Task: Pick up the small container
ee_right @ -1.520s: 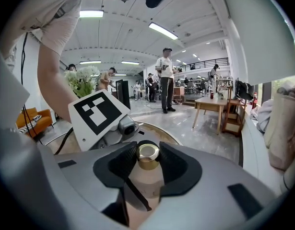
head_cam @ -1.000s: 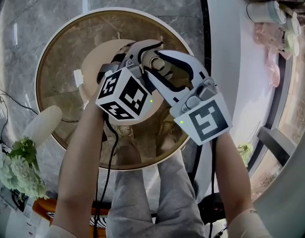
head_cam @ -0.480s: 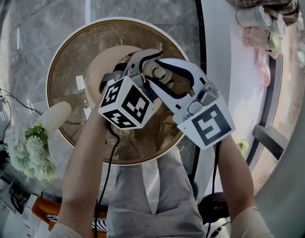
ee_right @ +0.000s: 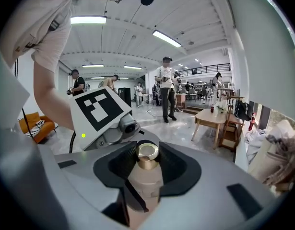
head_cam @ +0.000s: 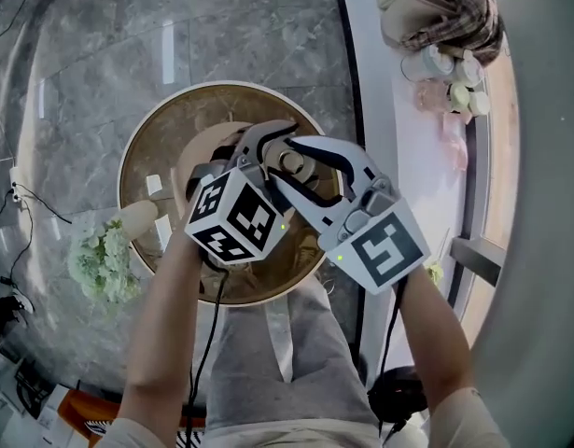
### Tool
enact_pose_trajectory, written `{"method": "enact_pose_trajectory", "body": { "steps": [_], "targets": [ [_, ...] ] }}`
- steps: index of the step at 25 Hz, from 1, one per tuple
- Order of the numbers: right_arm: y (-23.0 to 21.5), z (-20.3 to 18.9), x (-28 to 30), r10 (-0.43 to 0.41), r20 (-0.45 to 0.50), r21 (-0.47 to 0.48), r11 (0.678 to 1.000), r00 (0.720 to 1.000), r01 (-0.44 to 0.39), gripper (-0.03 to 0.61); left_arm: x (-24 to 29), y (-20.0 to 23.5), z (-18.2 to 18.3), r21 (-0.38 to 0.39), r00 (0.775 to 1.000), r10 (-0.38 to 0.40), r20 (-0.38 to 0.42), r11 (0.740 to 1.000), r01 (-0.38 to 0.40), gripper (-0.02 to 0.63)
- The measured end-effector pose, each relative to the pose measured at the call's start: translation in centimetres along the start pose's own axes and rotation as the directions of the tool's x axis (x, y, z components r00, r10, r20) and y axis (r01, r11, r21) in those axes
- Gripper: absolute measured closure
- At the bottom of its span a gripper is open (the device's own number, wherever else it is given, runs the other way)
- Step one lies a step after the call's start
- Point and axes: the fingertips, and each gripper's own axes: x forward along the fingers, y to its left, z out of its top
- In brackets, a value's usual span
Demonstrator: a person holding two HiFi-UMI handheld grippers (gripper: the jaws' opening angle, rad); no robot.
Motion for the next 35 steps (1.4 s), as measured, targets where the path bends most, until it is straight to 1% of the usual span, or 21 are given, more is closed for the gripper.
{"method": "enact_pose_trajectory", "body": {
  "steps": [6, 9, 13, 15, 17, 20, 25, 28, 30, 32, 35],
  "targets": [
    [0.6, 6.8, -3.4, -0.009, -0.001, 0.002, 1.000, 1.000, 0.009, 0.436, -4.7, -0.3, 5.9, 0.001, 1.000, 0.013, 0.001, 1.000, -0.013, 0.275],
    [1.1, 10.4, -5.0, -0.008, -0.005, -0.023, 1.000, 1.000, 0.008, 0.436, -7.3, -0.3, 9.0, 0.006, 0.999, 0.031, 0.014, 0.999, -0.031, 0.275],
    [1.5, 14.9, -7.3, -0.014, 0.017, -0.044, 0.999, 1.000, 0.015, 0.436, -10.5, -0.5, 13.0, 0.006, 0.999, 0.041, 0.023, 0.999, -0.041, 0.275],
    [1.9, 17.2, -8.5, -0.017, 0.034, -0.029, 0.999, 0.999, 0.018, 0.436, -12.0, -0.9, 14.9, -0.008, 0.999, 0.032, 0.026, 0.999, -0.031, 0.275],
    [2.5, 19.4, -9.6, -0.023, 0.056, -0.018, 1.000, 0.998, 0.024, 0.436, -13.8, -1.3, 16.6, 0.007, 0.999, 0.036, 0.013, 0.999, -0.036, 0.275],
    [3.6, 22.4, -11.5, -0.025, 0.066, -0.030, 0.999, 0.997, 0.027, 0.436, -16.3, -2.1, 19.0, 0.040, 0.999, 0.048, -0.008, 0.998, -0.048, 0.275],
    [5.7, 27.6, -14.9, -0.036, 0.055, -0.023, 0.999, 0.998, 0.037, 0.436, -20.8, -4.0, 23.6, 0.046, 0.999, 0.042, 0.004, 0.998, -0.042, 0.275],
    [6.9, 30.9, -16.6, -0.047, 0.061, -0.019, 0.999, 0.997, 0.048, 0.436, -23.6, -4.7, 26.0, 0.072, 0.998, 0.058, -0.009, 0.996, -0.057, 0.275],
    [7.5, 33.0, -17.8, -0.050, 0.083, -0.039, 0.998, 0.995, 0.053, 0.436, -25.1, -5.1, 27.8, 0.091, 0.997, 0.071, -0.006, 0.993, -0.070, 0.275],
    [8.4, 34.6, -19.1, -0.047, 0.098, -0.062, 0.997, 0.994, 0.053, 0.436, -26.4, -6.0, 29.3, 0.091, 0.997, 0.073, 0.008, 0.993, -0.074, 0.275],
    [10.0, 36.5, -20.7, -0.047, 0.099, -0.066, 0.996, 0.994, 0.054, 0.436, -28.3, -7.4, 31.0, 0.096, 0.996, 0.085, 0.018, 0.992, -0.086, 0.275]
  ]
}}
